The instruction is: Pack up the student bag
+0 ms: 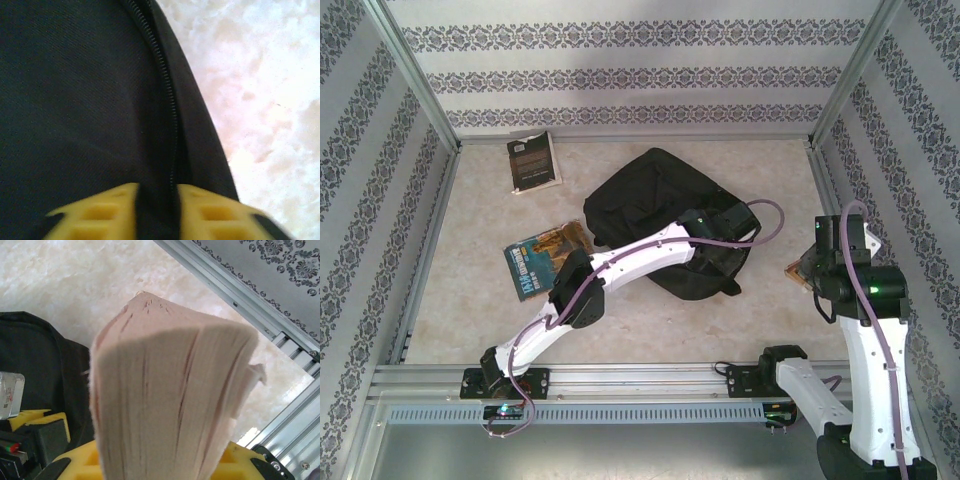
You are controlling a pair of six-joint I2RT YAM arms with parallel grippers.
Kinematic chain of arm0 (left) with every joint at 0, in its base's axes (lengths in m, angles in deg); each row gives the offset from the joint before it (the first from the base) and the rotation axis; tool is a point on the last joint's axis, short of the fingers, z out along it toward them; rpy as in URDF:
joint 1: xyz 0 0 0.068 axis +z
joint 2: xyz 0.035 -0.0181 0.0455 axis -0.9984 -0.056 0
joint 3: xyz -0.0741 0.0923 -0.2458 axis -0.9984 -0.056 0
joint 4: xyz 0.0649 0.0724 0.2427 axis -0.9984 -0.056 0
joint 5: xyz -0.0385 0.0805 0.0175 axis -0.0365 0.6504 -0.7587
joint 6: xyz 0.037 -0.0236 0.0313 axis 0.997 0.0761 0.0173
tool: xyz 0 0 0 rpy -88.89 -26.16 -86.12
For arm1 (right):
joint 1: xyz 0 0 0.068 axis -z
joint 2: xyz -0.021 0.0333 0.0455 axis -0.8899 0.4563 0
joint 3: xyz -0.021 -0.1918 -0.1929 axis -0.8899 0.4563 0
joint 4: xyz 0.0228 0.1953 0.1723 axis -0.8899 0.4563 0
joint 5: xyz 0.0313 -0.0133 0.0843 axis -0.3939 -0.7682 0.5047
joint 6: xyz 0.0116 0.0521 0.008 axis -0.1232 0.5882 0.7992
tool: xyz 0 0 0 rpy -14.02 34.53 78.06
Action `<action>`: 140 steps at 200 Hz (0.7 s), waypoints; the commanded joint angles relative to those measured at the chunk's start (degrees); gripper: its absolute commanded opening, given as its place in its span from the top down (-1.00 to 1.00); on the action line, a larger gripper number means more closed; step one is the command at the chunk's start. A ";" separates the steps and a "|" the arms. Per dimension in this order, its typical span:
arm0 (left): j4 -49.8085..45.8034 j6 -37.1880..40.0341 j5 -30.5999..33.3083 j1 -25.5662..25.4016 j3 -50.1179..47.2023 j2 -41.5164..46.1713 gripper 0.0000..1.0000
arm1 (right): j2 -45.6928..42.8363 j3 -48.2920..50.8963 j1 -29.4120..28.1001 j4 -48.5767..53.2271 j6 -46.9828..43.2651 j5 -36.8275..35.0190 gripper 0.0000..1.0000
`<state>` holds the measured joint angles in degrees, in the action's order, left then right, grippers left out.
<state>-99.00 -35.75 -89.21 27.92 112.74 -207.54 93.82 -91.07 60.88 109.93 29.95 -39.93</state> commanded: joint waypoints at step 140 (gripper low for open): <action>4.07 -6.97 -9.16 12.47 -11.15 23.38 1.00 | -3.88 8.33 0.59 -28.86 0.59 34.26 1.00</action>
<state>-95.73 -40.27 -94.48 39.31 102.38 -187.59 90.57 -86.30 60.88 93.47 29.75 -18.44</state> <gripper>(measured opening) 0.050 0.217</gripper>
